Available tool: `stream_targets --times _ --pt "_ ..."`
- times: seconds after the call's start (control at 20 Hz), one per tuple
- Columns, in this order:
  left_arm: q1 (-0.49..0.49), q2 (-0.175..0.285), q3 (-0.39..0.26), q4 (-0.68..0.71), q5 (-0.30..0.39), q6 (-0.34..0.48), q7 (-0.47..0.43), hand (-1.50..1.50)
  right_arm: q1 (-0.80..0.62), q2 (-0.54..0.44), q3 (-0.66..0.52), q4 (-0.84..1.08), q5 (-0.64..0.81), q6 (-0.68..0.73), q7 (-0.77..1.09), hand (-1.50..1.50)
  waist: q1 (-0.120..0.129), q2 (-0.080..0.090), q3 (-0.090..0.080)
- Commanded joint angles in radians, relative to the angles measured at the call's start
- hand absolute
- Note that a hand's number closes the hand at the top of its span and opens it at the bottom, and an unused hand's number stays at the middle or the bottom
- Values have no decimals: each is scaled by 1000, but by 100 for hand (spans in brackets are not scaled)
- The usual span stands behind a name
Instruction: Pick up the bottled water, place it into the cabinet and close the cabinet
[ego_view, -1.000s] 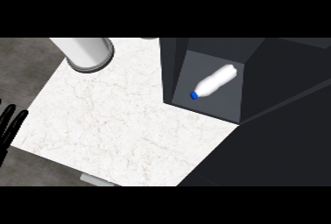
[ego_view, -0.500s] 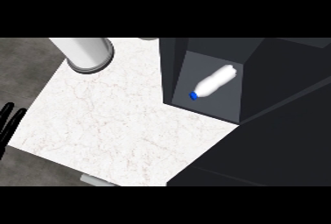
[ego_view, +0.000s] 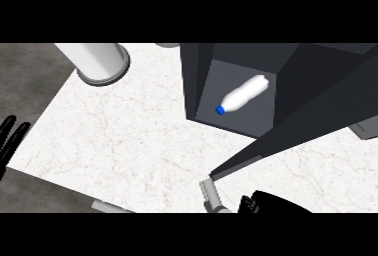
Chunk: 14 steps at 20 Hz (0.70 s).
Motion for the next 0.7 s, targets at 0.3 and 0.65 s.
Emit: stream_targets --times 0.3,0.65 --pt "-1 -12 2 34 9 -9 0 -150 -368 235 -78 374 10 -162 182 150 -20 -10 7" --pt "19 -17 10 54 8 -25 -8 -150 -645 307 -229 655 122 -393 159 150 -52 -17 14"
